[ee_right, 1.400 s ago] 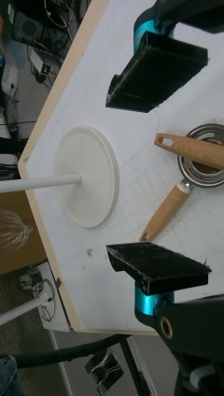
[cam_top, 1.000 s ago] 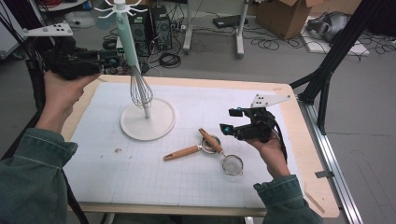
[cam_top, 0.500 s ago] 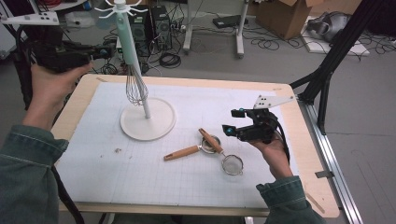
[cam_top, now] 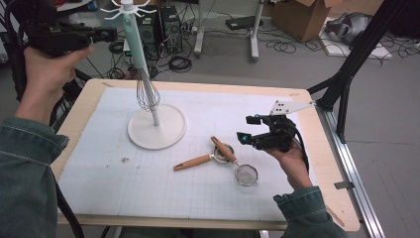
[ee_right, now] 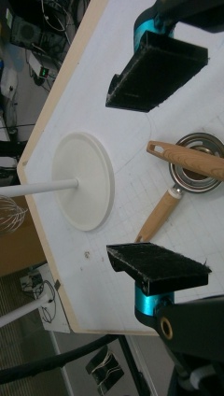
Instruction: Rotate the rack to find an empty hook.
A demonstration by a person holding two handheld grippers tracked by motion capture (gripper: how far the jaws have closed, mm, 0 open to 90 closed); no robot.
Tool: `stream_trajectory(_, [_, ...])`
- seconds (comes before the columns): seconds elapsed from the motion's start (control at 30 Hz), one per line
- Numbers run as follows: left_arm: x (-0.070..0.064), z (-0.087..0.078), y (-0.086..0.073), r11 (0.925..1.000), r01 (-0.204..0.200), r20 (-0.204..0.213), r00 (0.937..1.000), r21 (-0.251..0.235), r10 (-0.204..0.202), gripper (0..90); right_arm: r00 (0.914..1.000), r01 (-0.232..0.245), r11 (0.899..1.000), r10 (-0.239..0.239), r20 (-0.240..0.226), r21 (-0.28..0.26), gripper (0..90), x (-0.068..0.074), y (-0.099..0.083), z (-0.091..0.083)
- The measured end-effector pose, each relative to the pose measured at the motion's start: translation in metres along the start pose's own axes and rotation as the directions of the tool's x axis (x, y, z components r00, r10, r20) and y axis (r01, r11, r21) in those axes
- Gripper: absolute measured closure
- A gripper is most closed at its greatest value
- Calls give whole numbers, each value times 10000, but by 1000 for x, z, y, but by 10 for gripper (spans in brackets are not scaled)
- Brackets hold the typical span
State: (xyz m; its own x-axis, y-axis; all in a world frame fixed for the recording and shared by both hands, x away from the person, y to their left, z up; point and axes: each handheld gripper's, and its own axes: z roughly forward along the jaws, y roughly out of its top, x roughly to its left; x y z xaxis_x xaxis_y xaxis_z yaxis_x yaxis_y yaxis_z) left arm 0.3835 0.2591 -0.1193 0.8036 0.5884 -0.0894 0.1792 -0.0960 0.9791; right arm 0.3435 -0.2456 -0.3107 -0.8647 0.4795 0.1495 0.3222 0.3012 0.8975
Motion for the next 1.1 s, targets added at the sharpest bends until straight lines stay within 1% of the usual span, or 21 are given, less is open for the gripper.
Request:
stream_trajectory(0.1, [2,1,5,10000,-61,23,10000,-59,61,894,10000,44,10000,-44,14,-11,235,0,0,-1])
stream_trajectory(0.23, [7,1,10,9996,-14,21,10000,-270,15,895,9999,103,9999,-103,0,36,235,-1,-1,-2])
stream_trajectory(0.27, [8,1,11,9996,-7,6,10000,-266,7,895,10000,68,9999,-68,11,78,235,0,-1,-3])
stream_trajectory(0.33, [9,3,13,9999,-50,-142,9999,-145,47,895,9999,159,9999,-159,55,34,235,-2,-1,-4])
stream_trajectory(0.43, [13,3,13,9998,56,-271,9996,-183,-61,895,10000,77,10000,-77,63,31,235,-2,-1,-7])
stream_trajectory(0.5, [15,3,12,9999,41,-393,9992,-96,-45,894,10000,85,10000,-84,13,-12,235,-2,-2,-8])
stream_trajectory(0.53, [16,3,11,9998,117,-432,9990,-138,-123,895,9999,125,9999,-125,40,-22,235,-2,-3,-8])
stream_trajectory(0.67, [19,2,12,9996,168,-515,9985,-232,-180,895,9999,152,9999,-152,48,14,235,-1,-4,-9])
stream_trajectory(0.7, [20,1,12,9997,130,-555,9984,-190,-140,895,9999,142,9999,-142,51,8,235,-1,-3,-9])
stream_trajectory(0.83, [25,1,11,9998,193,-749,9970,-105,-200,894,9998,176,9998,-176,88,-6,235,-1,-3,-10])
stream_trajectory(0.9, [28,0,10,9997,222,-783,9967,-58,-226,895,9996,242,9997,-242,121,-2,235,-2,-2,-9])
stream_trajectory(0.97, [28,-2,9,9997,224,-780,9967,-10,-224,895,9997,208,9998,-207,158,-10,235,-1,-2,-9])
stream_trajectory(1.07, [23,-6,9,9998,166,-652,9977,-100,-172,895,9996,202,9998,-202,185,-6,223,-3,-2,-9])
stream_trajectory(1.1, [22,-7,9,9999,114,-626,9980,-49,-117,894,9997,122,9999,-122,221,-6,219,-3,-2,-9])
